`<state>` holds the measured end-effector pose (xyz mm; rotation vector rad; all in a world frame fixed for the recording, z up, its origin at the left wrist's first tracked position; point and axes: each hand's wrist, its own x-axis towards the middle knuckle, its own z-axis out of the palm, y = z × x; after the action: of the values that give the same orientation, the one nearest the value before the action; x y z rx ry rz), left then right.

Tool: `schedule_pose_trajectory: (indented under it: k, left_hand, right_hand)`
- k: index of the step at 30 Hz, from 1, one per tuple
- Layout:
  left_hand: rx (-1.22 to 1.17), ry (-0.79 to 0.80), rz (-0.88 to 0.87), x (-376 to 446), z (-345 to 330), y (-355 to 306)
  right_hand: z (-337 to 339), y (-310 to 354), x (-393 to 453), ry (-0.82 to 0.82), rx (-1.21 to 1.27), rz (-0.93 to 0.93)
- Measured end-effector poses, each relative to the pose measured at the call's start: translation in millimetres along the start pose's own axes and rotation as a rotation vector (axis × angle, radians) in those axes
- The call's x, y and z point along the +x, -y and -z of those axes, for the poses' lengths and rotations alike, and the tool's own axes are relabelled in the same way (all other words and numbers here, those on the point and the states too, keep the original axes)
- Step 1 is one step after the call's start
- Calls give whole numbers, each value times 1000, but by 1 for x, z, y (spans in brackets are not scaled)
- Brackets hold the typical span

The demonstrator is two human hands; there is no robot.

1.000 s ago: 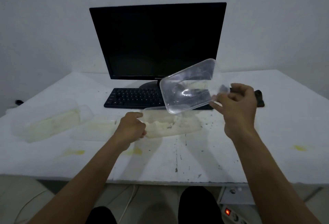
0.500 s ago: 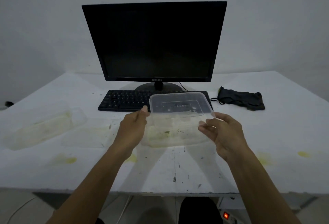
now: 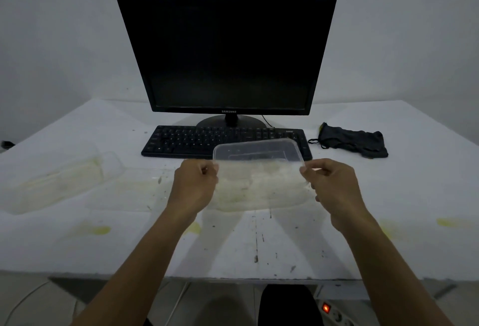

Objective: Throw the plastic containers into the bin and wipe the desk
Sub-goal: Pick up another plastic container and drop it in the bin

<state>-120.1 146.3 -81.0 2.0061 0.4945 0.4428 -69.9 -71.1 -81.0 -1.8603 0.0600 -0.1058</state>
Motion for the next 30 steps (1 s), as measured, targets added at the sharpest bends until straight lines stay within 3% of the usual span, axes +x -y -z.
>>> schedule_pose_trajectory:
  k: [7, 14, 30]
  left_hand:
    - [218, -113, -30, -5, -14, 14]
    - [324, -136, -101, -5, -19, 19]
    - [272, -112, -89, -11, -17, 29]
  right_hand:
    - [-10, -20, -1, -15, -282, 49]
    - [-16, -23, -2, 14, -175, 41]
    - [-10, -32, -1, 81, -168, 54]
